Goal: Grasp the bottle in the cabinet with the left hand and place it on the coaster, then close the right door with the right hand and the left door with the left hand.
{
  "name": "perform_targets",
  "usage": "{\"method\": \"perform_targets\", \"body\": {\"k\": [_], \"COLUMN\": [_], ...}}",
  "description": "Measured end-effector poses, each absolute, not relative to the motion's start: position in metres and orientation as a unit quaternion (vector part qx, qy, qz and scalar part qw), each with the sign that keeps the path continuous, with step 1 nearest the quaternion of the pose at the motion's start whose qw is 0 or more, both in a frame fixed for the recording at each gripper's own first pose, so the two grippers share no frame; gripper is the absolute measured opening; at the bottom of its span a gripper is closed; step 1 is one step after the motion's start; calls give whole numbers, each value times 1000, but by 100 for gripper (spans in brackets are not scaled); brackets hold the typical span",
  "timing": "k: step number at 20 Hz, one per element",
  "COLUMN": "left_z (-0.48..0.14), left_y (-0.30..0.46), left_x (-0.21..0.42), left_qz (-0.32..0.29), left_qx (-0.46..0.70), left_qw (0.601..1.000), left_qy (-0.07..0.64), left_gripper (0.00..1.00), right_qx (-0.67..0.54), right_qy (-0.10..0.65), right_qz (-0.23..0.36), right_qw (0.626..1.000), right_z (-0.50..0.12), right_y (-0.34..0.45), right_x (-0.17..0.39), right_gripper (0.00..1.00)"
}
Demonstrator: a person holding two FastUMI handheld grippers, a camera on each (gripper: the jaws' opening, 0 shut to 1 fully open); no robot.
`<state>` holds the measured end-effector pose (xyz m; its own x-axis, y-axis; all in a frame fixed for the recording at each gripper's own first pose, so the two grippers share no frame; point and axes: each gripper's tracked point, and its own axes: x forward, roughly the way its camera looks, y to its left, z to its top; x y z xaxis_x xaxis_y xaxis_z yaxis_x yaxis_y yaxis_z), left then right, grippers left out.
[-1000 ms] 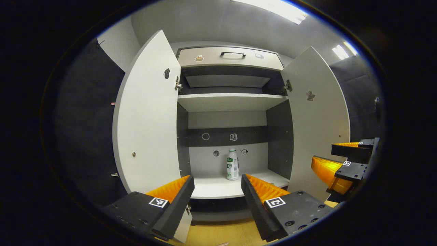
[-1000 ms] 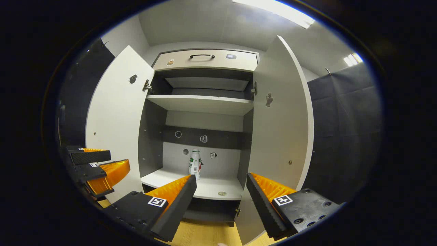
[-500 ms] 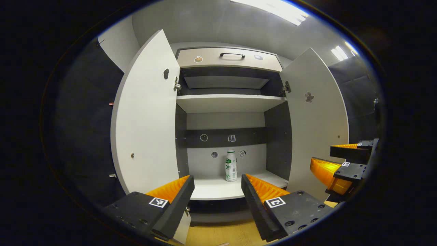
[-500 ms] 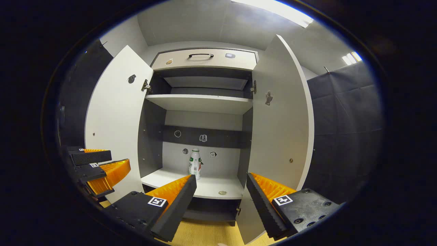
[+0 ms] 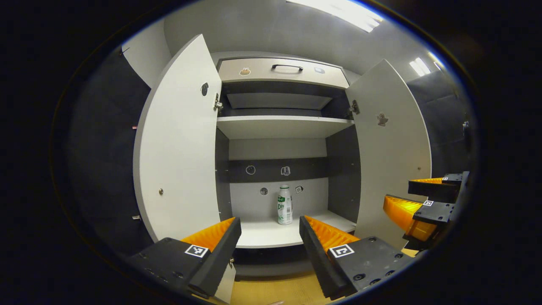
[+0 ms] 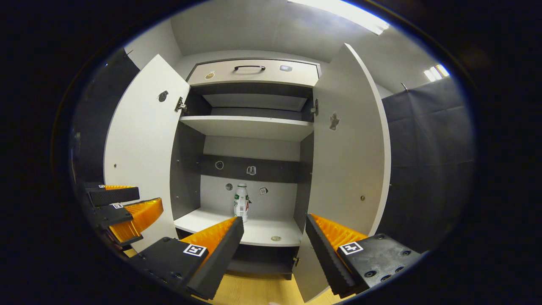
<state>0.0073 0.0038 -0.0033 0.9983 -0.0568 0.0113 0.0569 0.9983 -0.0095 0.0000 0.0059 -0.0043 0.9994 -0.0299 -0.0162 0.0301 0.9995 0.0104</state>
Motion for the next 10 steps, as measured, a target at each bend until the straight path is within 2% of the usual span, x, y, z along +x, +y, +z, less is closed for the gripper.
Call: {"method": "perform_targets", "body": {"k": [4,5,6,10], "left_z": [-6,-6,-7,-9], "left_y": [7,8,8,11], "left_x": [8,9,9,10], "left_qz": [-36,-38,-41,-53], "left_qx": [-4,-3,-2,1], "left_qw": [999,999,999,999], "left_qy": [-3,-3,-3,-3], "left_gripper": [88,84,88,88], "right_qx": [10,11,12,9], "right_qy": [13,14,14,15], "right_qz": [-20,-22,-24,-31], "right_qw": [1000,1000,1000,999], "right_z": [-7,-7,-7,-9], "right_y": [8,9,10,15], "right_x": [-1,-1,-1,-3], "right_gripper": [97,98,98,98]}}
